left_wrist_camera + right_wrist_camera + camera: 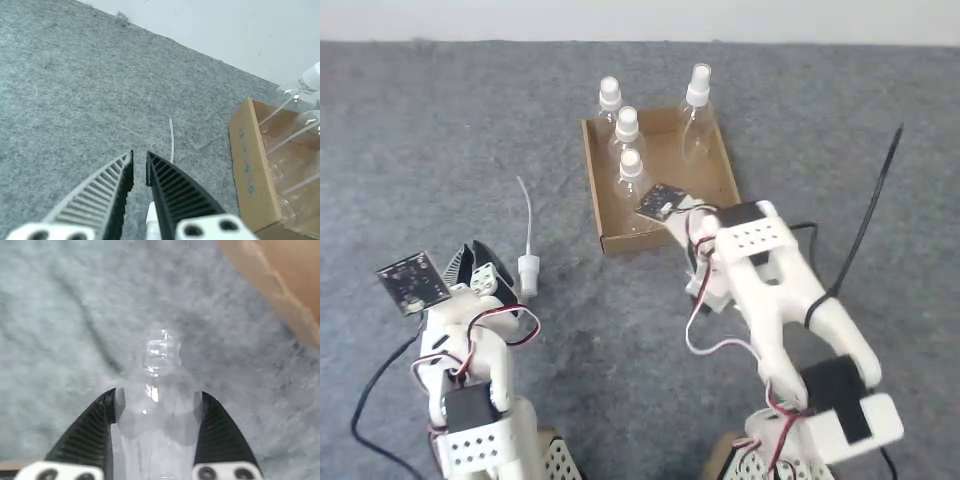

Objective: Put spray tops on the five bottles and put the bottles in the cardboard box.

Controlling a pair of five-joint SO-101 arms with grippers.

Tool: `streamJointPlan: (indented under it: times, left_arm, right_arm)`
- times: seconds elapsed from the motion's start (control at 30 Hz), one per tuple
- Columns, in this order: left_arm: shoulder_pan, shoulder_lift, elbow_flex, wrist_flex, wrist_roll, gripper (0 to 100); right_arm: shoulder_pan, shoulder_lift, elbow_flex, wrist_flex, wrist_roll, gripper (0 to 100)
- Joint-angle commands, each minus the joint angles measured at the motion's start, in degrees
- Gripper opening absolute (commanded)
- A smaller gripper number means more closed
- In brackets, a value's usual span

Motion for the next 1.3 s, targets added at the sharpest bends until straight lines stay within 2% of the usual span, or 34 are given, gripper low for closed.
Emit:
streamJointPlan:
  times: [0.0, 0.23, 0.43, 0.6, 0.83, 1.03, 1.27]
  left_arm:
    - [0.0, -0.7, -0.7, -0.9, -0.4, 4]
    - [0.1, -0.7, -0.7, -0.9, -0.4, 4]
    - [0.0, -0.6, -0.7, -0.9, -0.4, 4]
    - [0.0, -0.6, -0.7, -0.9, -0.4, 4]
    - [0.0, -0.6, -0.7, -0.9, -0.4, 4]
    - [0.1, -0.6, -0.7, -0.9, -0.4, 4]
    - [0.1, -0.7, -0.7, -0.9, -0.4, 4]
  right_arm:
    - [-4.3, -6.2, -1.9, 2.9, -4.9, 3.0]
    - [-11.4, -14.7, -2.0, 8.0, -12.6, 3.0]
    - [-16.3, -24.8, -2.1, 8.0, -22.8, 3.2]
    - [-21.0, -31.4, -2.2, 7.9, -23.8, 3.1]
    - [-21.6, -36.5, -1.9, 4.5, -24.1, 3.0]
    - [-20.9, -42.9, -1.8, 4.3, -27.4, 0.7]
    - [-18.7, -50.2, 8.0, -2.9, -27.7, 0.7]
